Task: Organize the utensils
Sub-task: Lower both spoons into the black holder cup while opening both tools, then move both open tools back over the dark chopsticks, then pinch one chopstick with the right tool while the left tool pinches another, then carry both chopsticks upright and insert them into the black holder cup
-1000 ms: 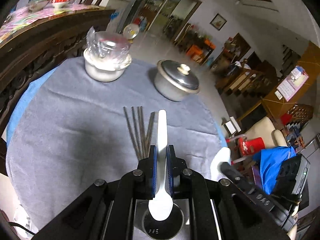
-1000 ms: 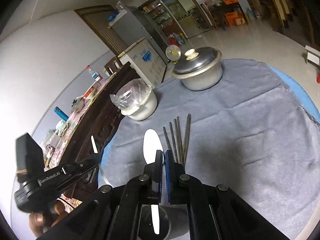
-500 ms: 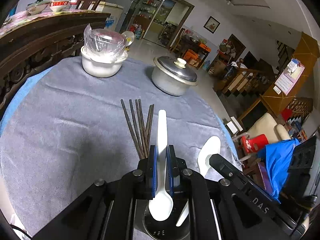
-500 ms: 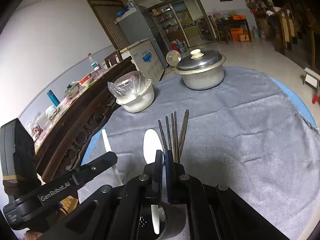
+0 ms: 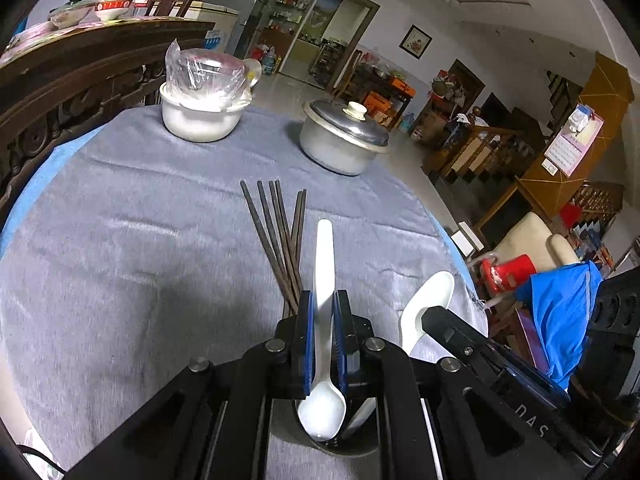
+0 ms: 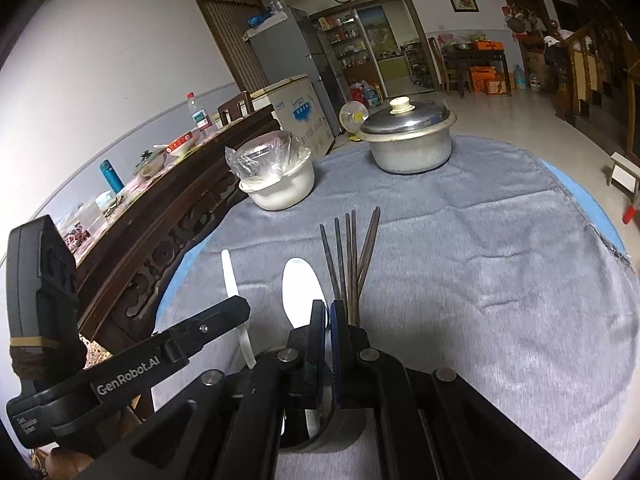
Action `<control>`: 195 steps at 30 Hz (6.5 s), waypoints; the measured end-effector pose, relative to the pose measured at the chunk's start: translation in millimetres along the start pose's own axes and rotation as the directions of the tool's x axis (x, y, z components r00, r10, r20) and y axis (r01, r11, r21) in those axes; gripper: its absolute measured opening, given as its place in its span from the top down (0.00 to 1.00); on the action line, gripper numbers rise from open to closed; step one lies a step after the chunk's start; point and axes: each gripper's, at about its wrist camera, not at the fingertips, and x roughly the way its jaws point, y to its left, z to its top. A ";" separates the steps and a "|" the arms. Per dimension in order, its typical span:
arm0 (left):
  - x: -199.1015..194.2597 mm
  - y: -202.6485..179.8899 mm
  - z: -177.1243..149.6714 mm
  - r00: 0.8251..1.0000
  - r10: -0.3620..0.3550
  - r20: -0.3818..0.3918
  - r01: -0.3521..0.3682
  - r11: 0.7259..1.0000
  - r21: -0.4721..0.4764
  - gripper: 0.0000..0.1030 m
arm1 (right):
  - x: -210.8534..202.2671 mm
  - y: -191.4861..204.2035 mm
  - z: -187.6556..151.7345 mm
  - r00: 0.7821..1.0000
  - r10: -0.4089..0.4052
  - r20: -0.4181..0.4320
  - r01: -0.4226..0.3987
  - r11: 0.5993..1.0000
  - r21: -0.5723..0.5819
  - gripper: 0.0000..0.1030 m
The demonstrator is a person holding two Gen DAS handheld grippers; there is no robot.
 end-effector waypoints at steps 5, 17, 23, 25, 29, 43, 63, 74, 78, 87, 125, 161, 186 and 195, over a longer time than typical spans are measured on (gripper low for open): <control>-3.4 2.0 -4.9 1.000 -0.009 -0.015 0.009 1.000 -0.002 0.90 | -3.8 3.5 -10.0 1.000 0.005 -0.013 -0.005 1.000 -0.009 0.97; -8.2 3.4 -13.2 0.998 -0.025 -0.051 0.025 1.000 0.001 0.90 | -3.7 5.3 -21.8 0.999 0.009 -0.052 -0.009 1.000 -0.018 0.95; -12.9 6.1 -14.8 0.996 -0.040 -0.078 0.040 0.999 -0.009 0.90 | -7.4 3.3 -27.0 0.998 0.009 -0.063 -0.009 1.000 0.000 0.94; -17.1 8.2 -12.5 0.995 -0.052 -0.081 0.050 0.998 -0.022 0.86 | -10.2 1.5 -26.5 0.998 0.010 -0.061 -0.009 1.000 0.007 0.93; -29.5 12.3 -6.8 0.997 -0.060 -0.050 0.058 0.997 -0.045 0.64 | -15.3 -0.3 -24.6 0.998 0.023 -0.057 -0.022 1.000 0.021 0.78; -30.1 63.3 12.7 0.999 0.018 -0.049 -0.028 0.979 -0.200 0.45 | -30.8 -31.9 -13.7 0.999 0.032 -0.026 -0.028 0.993 0.114 0.46; 68.7 116.3 9.4 0.932 0.138 -0.337 -0.219 0.951 -0.217 0.45 | 126.9 -120.0 28.9 0.898 0.067 -0.435 0.048 0.968 0.248 0.50; 82.2 134.0 15.3 0.928 0.116 -0.354 -0.212 0.946 -0.246 0.45 | 251.3 -90.0 91.4 0.841 0.024 -0.540 0.086 0.980 0.177 0.65; 84.0 136.3 18.8 0.930 0.109 -0.352 -0.204 0.947 -0.247 0.45 | 272.1 -78.6 98.6 0.826 -0.011 -0.563 0.106 0.985 0.135 0.67; 95.7 134.9 28.4 0.931 0.108 -0.348 -0.200 0.950 -0.242 0.45 | 283.8 -45.5 101.2 0.791 -0.191 -0.582 0.172 0.981 -0.089 0.82; 249.9 66.5 126.2 0.708 0.247 -0.662 -0.330 0.944 0.000 0.94 | 261.5 -91.8 101.7 0.740 -0.138 -0.659 0.085 0.990 -0.112 0.92; 141.3 105.0 68.9 0.687 0.264 -0.677 -0.281 0.956 0.087 0.95 | 165.7 -82.3 84.4 0.747 -0.187 -0.638 0.152 0.982 -0.110 0.93; -90.8 89.9 80.0 0.991 0.105 -0.078 -0.122 0.957 -0.263 0.95 | -16.8 -82.5 97.4 0.995 -0.061 -0.080 0.076 0.976 0.203 0.93; -108.4 53.8 69.4 0.995 0.073 0.072 -0.051 0.960 -0.274 0.95 | -40.9 -42.7 94.9 0.997 -0.012 0.079 -0.004 0.980 0.200 0.93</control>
